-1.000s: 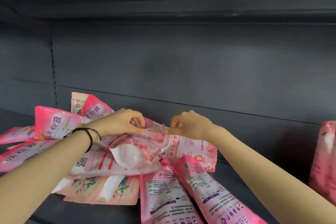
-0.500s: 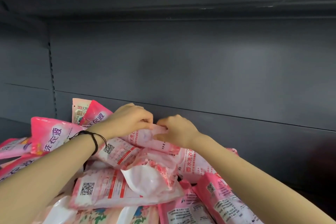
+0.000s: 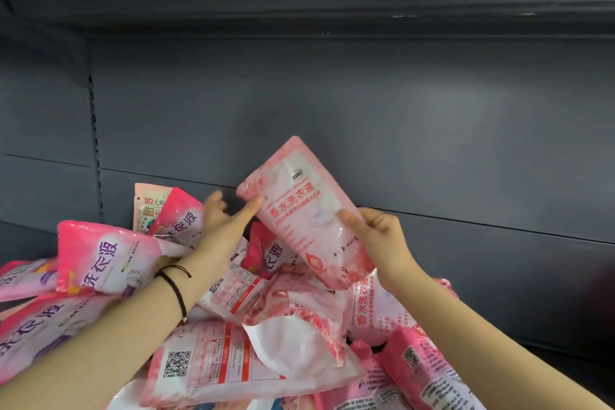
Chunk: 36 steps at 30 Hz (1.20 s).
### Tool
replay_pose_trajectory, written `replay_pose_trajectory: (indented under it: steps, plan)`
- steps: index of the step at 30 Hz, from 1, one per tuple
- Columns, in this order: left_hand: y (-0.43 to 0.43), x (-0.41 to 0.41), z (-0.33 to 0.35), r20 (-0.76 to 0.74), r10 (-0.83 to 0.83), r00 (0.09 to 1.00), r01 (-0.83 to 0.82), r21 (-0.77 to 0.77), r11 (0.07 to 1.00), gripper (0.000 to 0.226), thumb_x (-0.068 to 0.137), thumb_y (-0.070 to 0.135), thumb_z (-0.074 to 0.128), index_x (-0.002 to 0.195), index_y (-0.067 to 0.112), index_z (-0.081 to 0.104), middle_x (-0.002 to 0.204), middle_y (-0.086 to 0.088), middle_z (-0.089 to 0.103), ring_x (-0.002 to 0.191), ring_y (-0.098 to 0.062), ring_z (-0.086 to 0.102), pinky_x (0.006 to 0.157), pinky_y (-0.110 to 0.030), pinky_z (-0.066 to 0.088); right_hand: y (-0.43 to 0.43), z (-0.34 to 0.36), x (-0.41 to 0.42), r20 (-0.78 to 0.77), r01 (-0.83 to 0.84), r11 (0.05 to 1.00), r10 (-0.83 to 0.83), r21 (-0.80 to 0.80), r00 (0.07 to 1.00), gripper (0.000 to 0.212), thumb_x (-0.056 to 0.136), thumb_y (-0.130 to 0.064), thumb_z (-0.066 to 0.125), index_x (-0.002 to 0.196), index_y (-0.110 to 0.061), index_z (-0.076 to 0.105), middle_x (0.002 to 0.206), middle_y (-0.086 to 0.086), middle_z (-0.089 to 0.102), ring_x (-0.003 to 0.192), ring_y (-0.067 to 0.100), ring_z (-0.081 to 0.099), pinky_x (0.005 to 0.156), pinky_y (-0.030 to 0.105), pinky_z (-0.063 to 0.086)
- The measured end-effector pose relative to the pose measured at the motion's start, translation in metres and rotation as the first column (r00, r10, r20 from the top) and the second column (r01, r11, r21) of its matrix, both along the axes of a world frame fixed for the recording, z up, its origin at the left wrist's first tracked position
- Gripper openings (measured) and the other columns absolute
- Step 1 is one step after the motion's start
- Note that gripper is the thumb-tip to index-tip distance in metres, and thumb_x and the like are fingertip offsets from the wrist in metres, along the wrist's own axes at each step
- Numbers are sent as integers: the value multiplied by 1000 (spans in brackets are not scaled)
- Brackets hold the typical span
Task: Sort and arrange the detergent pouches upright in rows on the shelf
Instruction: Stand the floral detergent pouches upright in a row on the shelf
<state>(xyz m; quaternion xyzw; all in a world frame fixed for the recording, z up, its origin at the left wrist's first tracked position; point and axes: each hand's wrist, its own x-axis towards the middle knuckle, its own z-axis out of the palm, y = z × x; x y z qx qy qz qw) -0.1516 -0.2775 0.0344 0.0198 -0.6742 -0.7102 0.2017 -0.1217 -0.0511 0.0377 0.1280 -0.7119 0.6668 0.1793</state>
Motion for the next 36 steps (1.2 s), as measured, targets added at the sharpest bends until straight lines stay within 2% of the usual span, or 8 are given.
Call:
replay_pose_trajectory:
  steps: [3,6,9,14,24,30,34,36]
  plan:
    - [13,-2,-1,9,-401,916,393,188,900,53,73,52,65,115,20,60,124,-5,65,111,-17,63,89,-33,51,0,1,10,35,-36,982,43,-184,998,17,90,-24,66,79,-14,74,76,12,70,62,24,64,53,27,51]
    - [27,0,11,-170,-524,835,551,271,790,39,85,39,57,117,18,62,110,-5,72,98,-18,70,70,-29,58,-1,-2,20,57,-21,978,33,-206,998,19,91,-27,63,82,-14,72,75,16,65,59,27,58,51,28,46]
    - [42,8,21,-210,-486,848,526,224,821,24,96,30,51,112,18,65,105,-3,74,93,-19,71,69,-31,58,3,-1,31,14,13,994,-11,-108,1000,18,96,-24,57,87,-15,69,75,10,69,58,29,60,45,29,51]
    - [78,37,34,-239,-419,876,446,71,892,23,99,28,48,95,23,70,93,0,76,84,-13,72,69,-28,56,20,11,54,-12,45,993,-46,-109,999,18,98,-24,52,110,-16,63,103,8,74,93,33,70,82,52,56]
    - [185,148,50,-386,-421,821,417,-99,904,28,97,34,50,93,14,69,98,-13,72,89,-21,68,83,-42,56,123,21,155,-254,66,957,-141,-282,957,22,96,-19,57,83,-21,75,88,4,76,78,17,72,66,29,58]
    - [280,226,21,-414,-377,829,396,-43,917,41,98,33,50,98,-7,57,101,-32,61,83,-27,61,84,-55,52,210,1,237,-281,153,960,-218,-236,935,22,96,-20,58,80,-23,73,85,1,75,78,16,70,70,32,59]
    - [332,267,3,-360,-400,843,438,27,898,32,98,32,50,90,5,65,82,-11,71,71,-12,68,63,-28,59,259,-12,283,-201,206,948,-257,-242,945,19,95,-22,59,82,-13,69,82,5,71,73,17,66,66,32,56]
    - [354,283,-5,-324,-445,835,486,53,872,27,98,32,49,95,14,68,91,-2,74,84,-15,71,73,-28,58,277,-19,300,-150,247,934,-292,-259,945,21,95,-23,59,83,-7,67,81,11,68,73,23,62,70,40,53]
